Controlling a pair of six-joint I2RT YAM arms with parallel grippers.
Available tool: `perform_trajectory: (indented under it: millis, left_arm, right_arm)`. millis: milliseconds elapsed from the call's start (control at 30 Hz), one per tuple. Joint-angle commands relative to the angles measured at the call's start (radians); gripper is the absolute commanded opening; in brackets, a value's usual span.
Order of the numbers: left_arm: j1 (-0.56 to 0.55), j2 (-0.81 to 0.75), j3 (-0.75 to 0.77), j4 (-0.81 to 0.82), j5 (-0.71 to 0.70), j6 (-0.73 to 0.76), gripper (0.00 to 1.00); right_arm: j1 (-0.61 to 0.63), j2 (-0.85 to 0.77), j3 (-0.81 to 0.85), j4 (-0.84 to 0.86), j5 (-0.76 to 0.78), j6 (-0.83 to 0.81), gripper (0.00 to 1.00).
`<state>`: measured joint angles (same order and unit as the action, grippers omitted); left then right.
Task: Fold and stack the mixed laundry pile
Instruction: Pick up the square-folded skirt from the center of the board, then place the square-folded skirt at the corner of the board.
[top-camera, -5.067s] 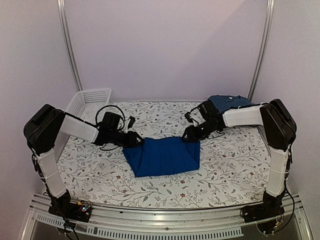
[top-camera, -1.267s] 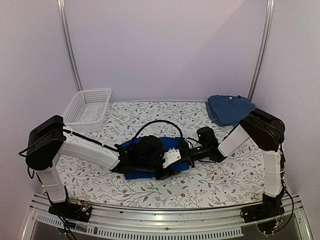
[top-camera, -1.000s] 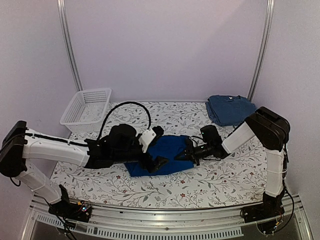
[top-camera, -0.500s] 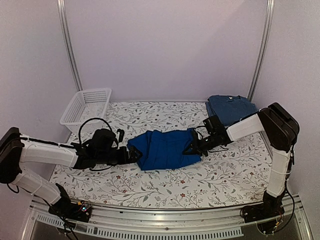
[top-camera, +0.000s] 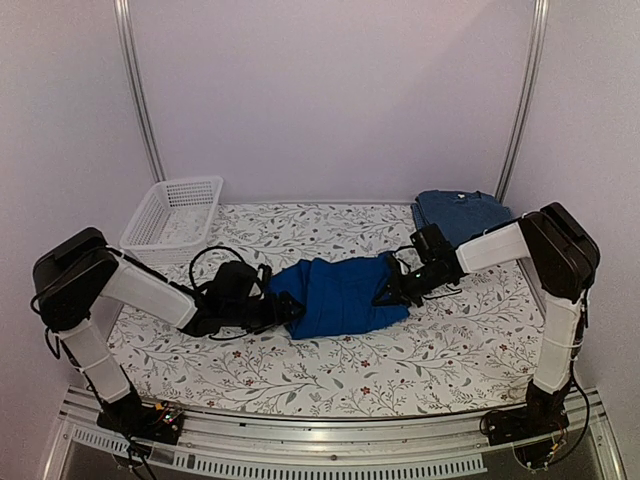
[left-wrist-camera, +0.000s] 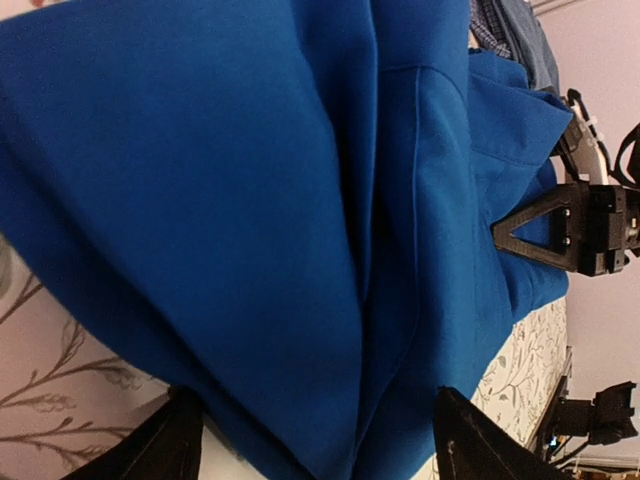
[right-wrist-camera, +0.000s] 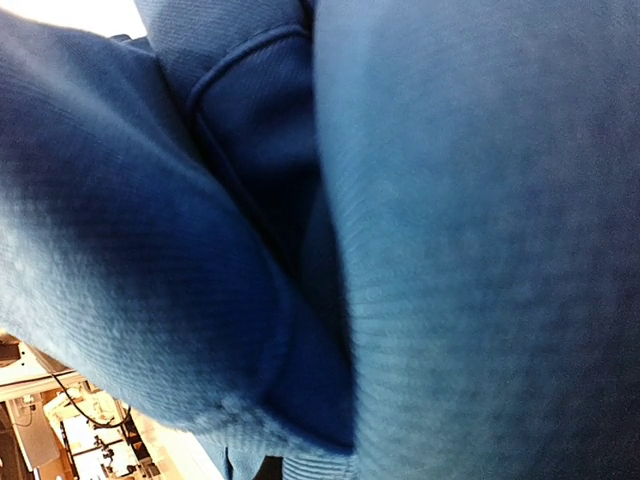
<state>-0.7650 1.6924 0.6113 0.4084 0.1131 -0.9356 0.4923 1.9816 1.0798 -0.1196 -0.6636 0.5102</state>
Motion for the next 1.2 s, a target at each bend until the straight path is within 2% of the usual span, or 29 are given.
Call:
perform_trajectory:
  millis: [0,233,300,367,433,567,867,1033,1167]
  left_arm:
    - [-0.012,0.098,0.066,0.068,0.065,0.023,0.77]
    - [-0.067,0.202,0.214,0.06,0.06,0.096,0.74]
    - [-0.074,0.234,0.269,0.04,0.066,0.115,0.6]
    - [-0.073,0.269,0.323,0.009,0.064,0.129,0.36]
    - [-0.07,0.308,0.394,-0.036,0.051,0.147,0.19]
    - [-0.07,0.389,0.573,-0.069,0.045,0.234,0.01]
    - [-0.049,0.635,1.039,-0.157,0.152,0.407,0.0]
    - [-0.027,0.806,1.271,-0.171,0.231,0.393,0.0]
    - [-0.011,0.876,1.307,-0.108,0.273,0.32,0.0]
  right_arm:
    - [-0.017,0.033,0.037,-0.037,0.039,-0.033,0.06]
    - [-0.023,0.047,0.079,-0.082,0.093,-0.063,0.08]
    - [-0.026,0.045,0.09,-0.098,0.115,-0.071,0.06]
    - [-0.034,0.037,0.101,-0.112,0.144,-0.082,0.03]
    - [-0.047,0.025,0.114,-0.13,0.174,-0.1,0.01]
    - [-0.086,-0.005,0.143,-0.166,0.237,-0.133,0.0]
    - [-0.226,-0.095,0.228,-0.216,0.374,-0.234,0.0]
    - [-0.265,-0.12,0.288,-0.22,0.44,-0.277,0.0]
    - [-0.265,-0.098,0.36,-0.235,0.464,-0.318,0.0]
